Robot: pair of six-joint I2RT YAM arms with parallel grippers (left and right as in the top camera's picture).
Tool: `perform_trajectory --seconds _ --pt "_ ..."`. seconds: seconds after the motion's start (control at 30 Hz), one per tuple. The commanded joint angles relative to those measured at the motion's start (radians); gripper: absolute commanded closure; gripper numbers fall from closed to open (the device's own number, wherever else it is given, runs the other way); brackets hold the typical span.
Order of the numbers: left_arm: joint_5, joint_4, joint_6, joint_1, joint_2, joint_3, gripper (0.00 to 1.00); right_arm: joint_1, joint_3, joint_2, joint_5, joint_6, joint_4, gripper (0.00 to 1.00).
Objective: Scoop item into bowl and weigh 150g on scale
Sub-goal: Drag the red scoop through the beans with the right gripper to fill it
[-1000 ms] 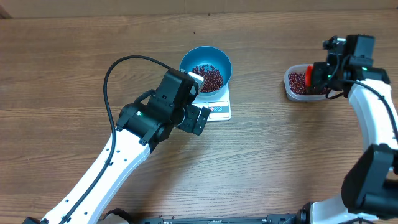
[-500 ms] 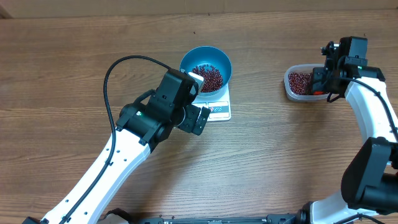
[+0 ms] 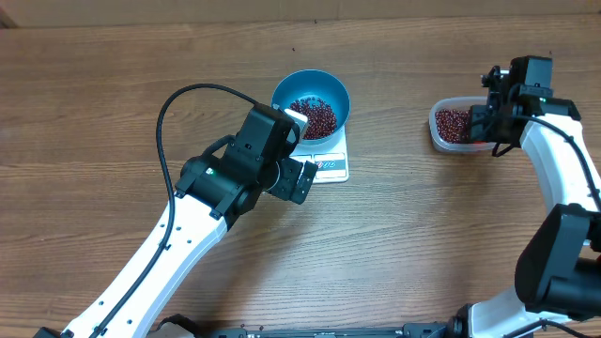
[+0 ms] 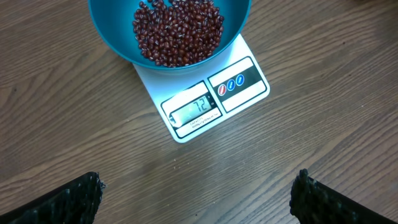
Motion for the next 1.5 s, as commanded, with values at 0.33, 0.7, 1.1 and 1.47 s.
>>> perform_trajectory --seconds 0.33,0.7,1.1,1.47 --pt "0.004 0.0 0.022 -0.002 0.008 0.012 0.0 -0.003 0.017 0.018 -0.254 0.005 -0.01 0.96" --pt "0.004 0.0 0.022 -0.002 0.008 0.012 0.0 -0.054 0.016 0.02 -0.301 0.091 -0.002 0.96" --pt "0.004 0.0 0.022 -0.002 0.008 0.012 0.01 -0.121 0.016 0.095 -0.386 0.14 -0.017 0.96" --pt "0.004 0.0 0.022 -0.002 0.008 0.012 0.01 -0.127 0.016 0.098 -0.481 0.14 0.01 0.96"
